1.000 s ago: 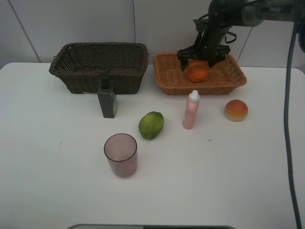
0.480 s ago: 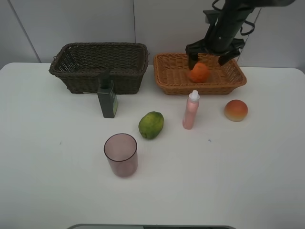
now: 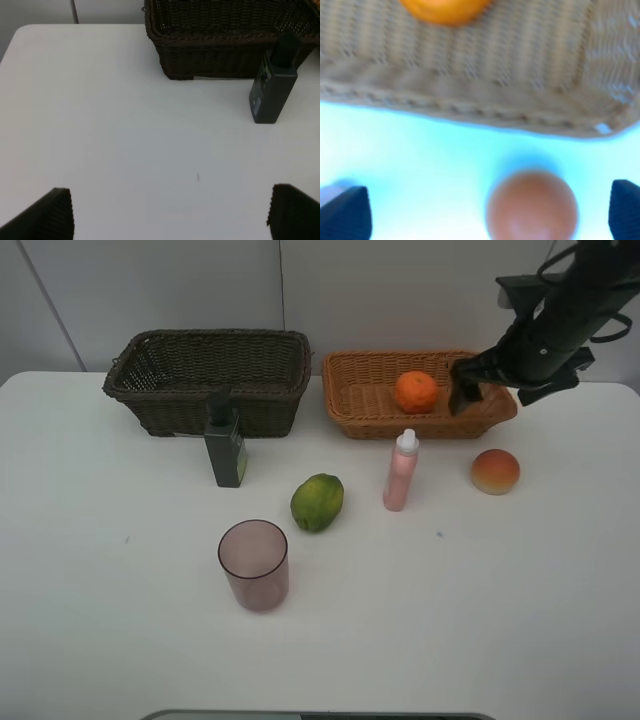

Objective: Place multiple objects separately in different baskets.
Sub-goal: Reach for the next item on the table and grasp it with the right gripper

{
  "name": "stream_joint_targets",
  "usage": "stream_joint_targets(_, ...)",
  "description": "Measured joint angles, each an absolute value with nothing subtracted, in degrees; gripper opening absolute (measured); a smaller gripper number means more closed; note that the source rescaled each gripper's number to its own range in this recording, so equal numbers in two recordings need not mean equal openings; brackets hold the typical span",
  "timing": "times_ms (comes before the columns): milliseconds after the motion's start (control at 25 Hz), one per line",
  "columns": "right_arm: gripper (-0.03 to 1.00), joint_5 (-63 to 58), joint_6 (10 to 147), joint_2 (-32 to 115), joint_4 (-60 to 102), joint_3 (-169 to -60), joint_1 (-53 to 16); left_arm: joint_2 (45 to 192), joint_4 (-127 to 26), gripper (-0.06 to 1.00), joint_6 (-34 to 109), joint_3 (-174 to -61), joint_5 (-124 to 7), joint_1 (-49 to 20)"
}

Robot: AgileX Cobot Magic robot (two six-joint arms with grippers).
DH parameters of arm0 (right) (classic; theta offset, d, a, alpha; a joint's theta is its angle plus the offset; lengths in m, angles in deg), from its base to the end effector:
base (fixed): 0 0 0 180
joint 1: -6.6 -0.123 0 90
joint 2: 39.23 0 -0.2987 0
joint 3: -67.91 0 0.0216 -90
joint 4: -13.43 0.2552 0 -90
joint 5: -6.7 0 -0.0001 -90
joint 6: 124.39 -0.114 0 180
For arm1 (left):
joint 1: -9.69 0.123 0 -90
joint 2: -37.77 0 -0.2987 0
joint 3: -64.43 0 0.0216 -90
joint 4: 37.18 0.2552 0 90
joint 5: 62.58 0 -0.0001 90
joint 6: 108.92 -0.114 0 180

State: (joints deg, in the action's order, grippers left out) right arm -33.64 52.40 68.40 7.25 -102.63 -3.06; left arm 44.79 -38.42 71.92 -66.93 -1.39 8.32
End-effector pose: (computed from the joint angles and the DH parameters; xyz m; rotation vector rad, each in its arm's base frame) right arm 0.3674 0.0545 0.2058 -0.2475 2.7293 -0.0562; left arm 0.0037 -0.0023 0.2697 0.0107 2.0396 -0.0500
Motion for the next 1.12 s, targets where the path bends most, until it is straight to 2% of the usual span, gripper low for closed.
stream_joint_targets(160, 1.0, -32.04, 53.5, 67.36, 7.25, -98.51, 0.06, 44.79, -38.42, 1.0, 71.92, -66.93, -1.39, 8.32)
stream_joint_targets(440, 1.0, -20.84, 58.29, 68.02, 9.64, -91.5, 3.64, 44.79, -38.42, 1.0, 71.92, -66.93, -1.39, 8.32)
stream_joint_targets(840, 1.0, -12.43, 60.13, 75.54, 10.52, -91.0, 3.71, 44.79, -38.42, 1.0, 71.92, -66.93, -1.39, 8.32)
stream_joint_targets(1120, 1.0, -11.07, 60.13, 78.25, 10.72, -91.0, 3.71, 44.79, -38.42, 1.0, 71.92, -66.93, -1.39, 8.32)
